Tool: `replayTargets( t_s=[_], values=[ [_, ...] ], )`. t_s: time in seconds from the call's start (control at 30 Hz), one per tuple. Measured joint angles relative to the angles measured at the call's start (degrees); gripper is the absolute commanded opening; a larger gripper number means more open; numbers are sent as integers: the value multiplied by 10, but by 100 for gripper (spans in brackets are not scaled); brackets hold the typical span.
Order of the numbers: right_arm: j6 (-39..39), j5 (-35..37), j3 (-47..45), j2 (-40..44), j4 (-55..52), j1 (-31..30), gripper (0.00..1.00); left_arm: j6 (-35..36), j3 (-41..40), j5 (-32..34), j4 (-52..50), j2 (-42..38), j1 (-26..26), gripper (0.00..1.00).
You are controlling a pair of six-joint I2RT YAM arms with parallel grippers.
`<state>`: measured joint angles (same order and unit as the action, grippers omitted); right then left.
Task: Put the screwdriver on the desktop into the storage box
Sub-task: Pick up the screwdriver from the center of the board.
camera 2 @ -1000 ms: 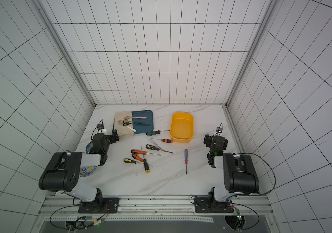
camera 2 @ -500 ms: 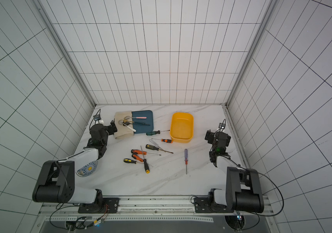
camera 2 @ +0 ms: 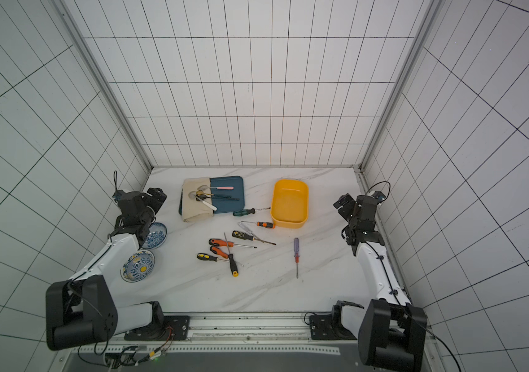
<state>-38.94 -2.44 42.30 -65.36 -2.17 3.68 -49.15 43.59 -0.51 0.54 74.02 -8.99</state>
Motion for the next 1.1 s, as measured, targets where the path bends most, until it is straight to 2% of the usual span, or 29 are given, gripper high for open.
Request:
replayTargets(
  t_s=[0.13, 0.27, 0.43, 0.63, 0.87, 1.1],
  values=[
    [-22, -82, 5, 0, -69, 0, 84, -31, 4, -66, -53, -5, 53, 88],
    [-13, -116, 22, 3, -155, -23, 75, -33, 4, -99, -97, -27, 133, 82],
    [19, -107, 32, 4, -247, -115, 61, 0, 5, -110, -159, -47, 255, 74],
    [38, -53, 32, -17, -319, -238, 57, 41, 1, -107, -219, -56, 362, 71],
    [42, 6, 32, -75, -340, -316, 54, 59, -29, -94, -251, -107, 425, 70],
    [35, 35, 32, -149, -336, -370, 49, 66, -31, -87, -253, -114, 440, 70]
  ],
)
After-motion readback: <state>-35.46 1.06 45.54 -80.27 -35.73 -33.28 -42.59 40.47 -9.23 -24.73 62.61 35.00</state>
